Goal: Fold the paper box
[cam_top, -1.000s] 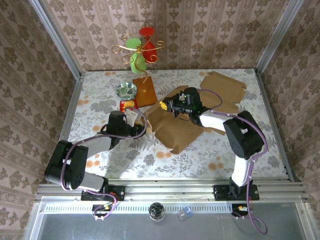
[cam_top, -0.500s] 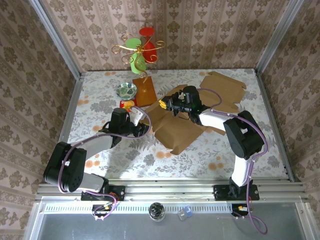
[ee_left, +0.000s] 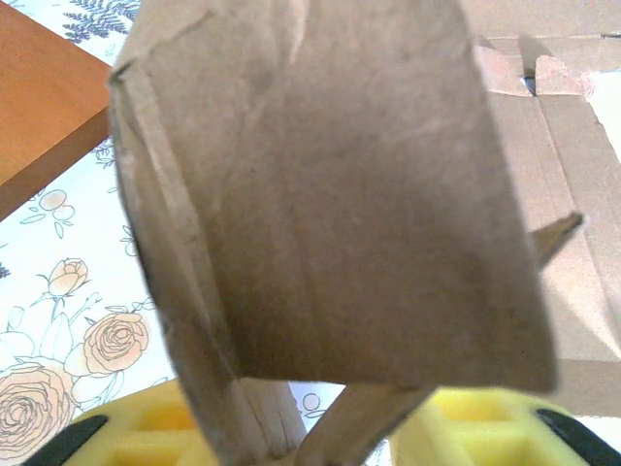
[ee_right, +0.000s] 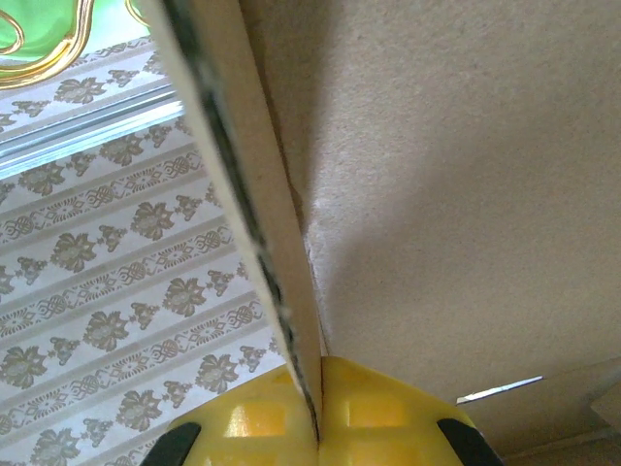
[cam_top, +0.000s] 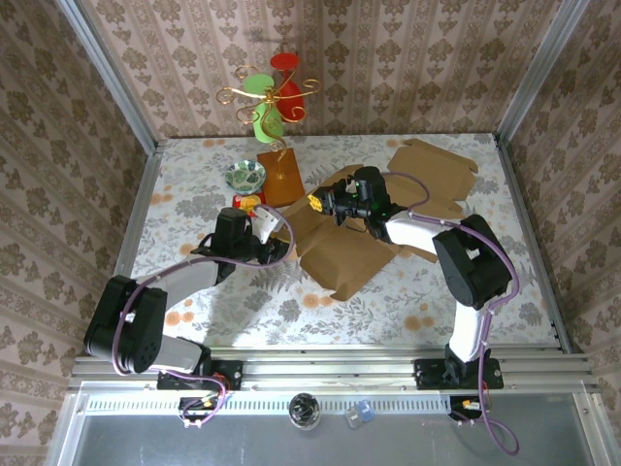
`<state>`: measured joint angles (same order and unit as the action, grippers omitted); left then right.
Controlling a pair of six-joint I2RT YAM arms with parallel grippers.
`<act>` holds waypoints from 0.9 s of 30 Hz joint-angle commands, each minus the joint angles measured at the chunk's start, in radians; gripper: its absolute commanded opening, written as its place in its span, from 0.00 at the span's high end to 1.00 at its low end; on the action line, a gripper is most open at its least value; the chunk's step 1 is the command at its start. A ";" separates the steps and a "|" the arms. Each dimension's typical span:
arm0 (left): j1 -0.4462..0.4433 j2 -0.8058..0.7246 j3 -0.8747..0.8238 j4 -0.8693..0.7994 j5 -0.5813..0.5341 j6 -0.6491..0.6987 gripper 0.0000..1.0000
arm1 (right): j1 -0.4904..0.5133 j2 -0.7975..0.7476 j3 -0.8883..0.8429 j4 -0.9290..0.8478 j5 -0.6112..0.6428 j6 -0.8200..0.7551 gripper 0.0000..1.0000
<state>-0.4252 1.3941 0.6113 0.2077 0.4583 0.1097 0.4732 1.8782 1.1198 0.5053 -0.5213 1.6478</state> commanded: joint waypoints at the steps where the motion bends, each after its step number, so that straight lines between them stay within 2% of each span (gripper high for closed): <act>1: -0.006 -0.009 0.019 0.036 0.023 0.020 0.59 | 0.013 0.026 0.033 -0.043 -0.016 -0.017 1.00; 7: -0.008 -0.028 0.033 0.045 0.011 0.005 0.55 | 0.020 0.022 0.031 -0.027 -0.012 0.001 1.00; 8: -0.006 -0.030 0.037 0.045 0.010 0.002 0.58 | 0.021 0.022 0.034 -0.030 -0.013 0.000 1.00; 11: 0.001 -0.020 0.059 0.024 0.031 -0.002 0.81 | 0.021 0.020 0.038 -0.042 -0.014 -0.007 1.00; 12: 0.003 -0.014 0.065 0.020 0.035 -0.008 0.82 | 0.020 0.022 0.036 -0.039 -0.014 -0.008 1.00; 14: 0.003 -0.006 0.067 0.019 0.036 -0.007 0.81 | 0.019 0.024 0.033 -0.022 -0.016 -0.016 1.00; 21: 0.003 0.003 0.044 0.054 0.008 -0.040 0.67 | 0.021 0.036 -0.017 0.159 -0.015 -0.049 1.00; 27: 0.002 -0.006 0.028 0.065 0.034 -0.057 0.60 | 0.015 0.049 -0.049 0.211 -0.008 -0.046 1.00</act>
<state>-0.4183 1.3922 0.6353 0.2329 0.4526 0.0700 0.4820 1.8988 1.0866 0.6495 -0.5179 1.6184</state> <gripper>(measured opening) 0.393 0.066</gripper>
